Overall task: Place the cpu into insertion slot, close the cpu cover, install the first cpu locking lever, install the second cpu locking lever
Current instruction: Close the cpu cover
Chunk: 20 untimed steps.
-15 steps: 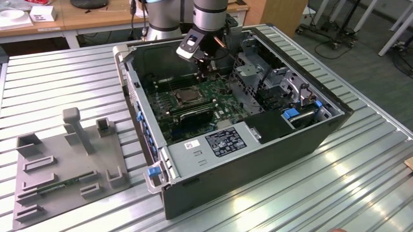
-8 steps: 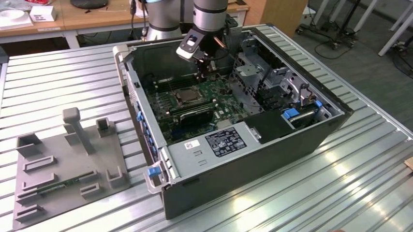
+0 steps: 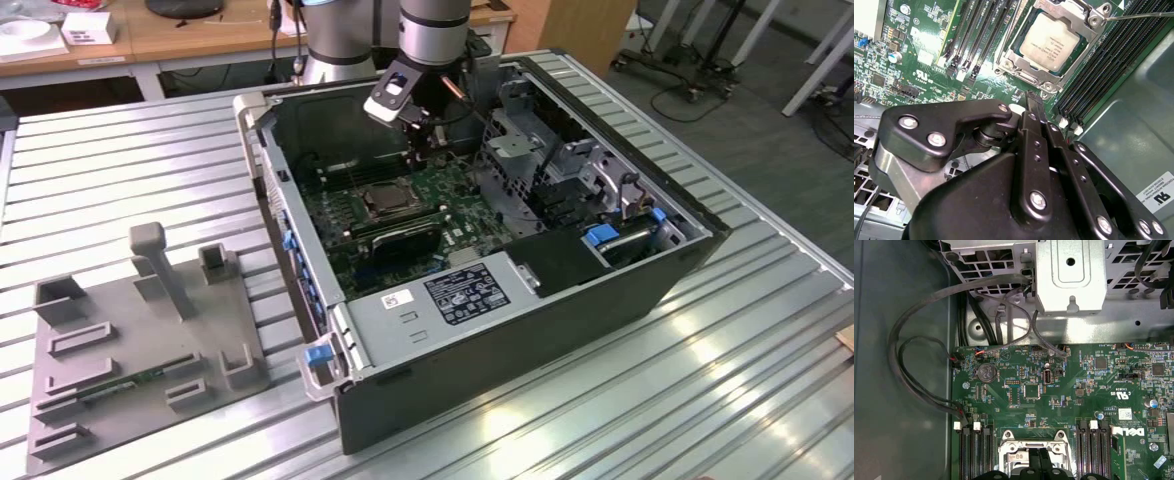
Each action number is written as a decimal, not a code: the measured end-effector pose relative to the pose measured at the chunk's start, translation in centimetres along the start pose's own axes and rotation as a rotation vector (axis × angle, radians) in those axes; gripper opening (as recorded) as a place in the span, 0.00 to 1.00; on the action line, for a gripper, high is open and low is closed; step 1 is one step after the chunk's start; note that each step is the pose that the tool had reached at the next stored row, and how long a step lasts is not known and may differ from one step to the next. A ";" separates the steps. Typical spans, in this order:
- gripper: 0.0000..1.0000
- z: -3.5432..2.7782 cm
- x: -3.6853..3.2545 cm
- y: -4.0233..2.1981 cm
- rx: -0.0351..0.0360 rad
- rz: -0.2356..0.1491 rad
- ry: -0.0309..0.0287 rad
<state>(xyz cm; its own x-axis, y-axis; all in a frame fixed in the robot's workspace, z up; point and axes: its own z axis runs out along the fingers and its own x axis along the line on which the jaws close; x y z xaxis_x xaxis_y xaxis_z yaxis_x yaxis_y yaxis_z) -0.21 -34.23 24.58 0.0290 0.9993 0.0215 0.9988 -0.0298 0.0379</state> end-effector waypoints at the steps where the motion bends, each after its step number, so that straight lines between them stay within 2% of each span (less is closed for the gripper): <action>1: 0.11 0.00 0.00 0.00 0.0000 0.000 0.0000; 9: 0.11 0.10 -0.02 -0.50 0.0000 0.000 0.0000; 16: 0.11 0.22 -0.05 -1.59 0.0000 0.000 -0.0001; 20: 0.11 0.27 -0.06 -1.98 0.0000 0.000 0.0000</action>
<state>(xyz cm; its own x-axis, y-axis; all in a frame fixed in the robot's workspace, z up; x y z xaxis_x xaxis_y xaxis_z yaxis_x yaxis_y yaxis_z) -2.18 -34.23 24.23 0.0290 0.9993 0.0215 0.9988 -0.0298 0.0379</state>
